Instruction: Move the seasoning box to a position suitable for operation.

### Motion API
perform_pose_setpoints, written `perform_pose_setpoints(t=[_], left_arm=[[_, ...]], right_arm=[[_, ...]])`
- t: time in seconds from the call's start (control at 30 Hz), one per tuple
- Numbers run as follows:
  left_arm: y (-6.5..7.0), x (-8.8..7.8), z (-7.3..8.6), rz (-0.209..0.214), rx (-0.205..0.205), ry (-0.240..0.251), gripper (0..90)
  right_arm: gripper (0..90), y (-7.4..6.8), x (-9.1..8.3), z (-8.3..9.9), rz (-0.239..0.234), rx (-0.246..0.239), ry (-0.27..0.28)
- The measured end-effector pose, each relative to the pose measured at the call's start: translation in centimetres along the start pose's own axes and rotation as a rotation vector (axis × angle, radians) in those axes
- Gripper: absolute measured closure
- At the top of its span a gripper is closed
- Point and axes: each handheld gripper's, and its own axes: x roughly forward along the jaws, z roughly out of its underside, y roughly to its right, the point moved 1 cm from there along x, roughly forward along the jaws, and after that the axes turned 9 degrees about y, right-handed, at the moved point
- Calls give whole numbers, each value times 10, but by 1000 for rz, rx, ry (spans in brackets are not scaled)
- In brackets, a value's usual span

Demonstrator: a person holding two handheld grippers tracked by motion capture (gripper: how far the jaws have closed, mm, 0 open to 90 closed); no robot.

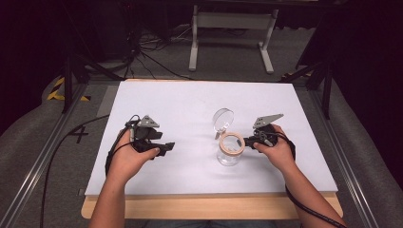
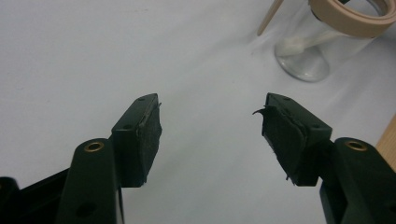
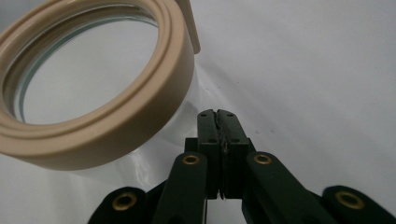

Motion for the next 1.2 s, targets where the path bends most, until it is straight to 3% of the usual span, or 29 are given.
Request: perform_pose_setpoints(t=[0.43,0.9,1.2], left_arm=[[0,4,-2,0,9,7,373],[2,13,-9,25,32,10,373],[2,15,-11,38,20,7,378]], right_arm=[[900,-4,-2,2,1,0,-30],[900,-20,-6,5,-17,-18,-56],[900,-29,-6,5,-35,-33,-72]])
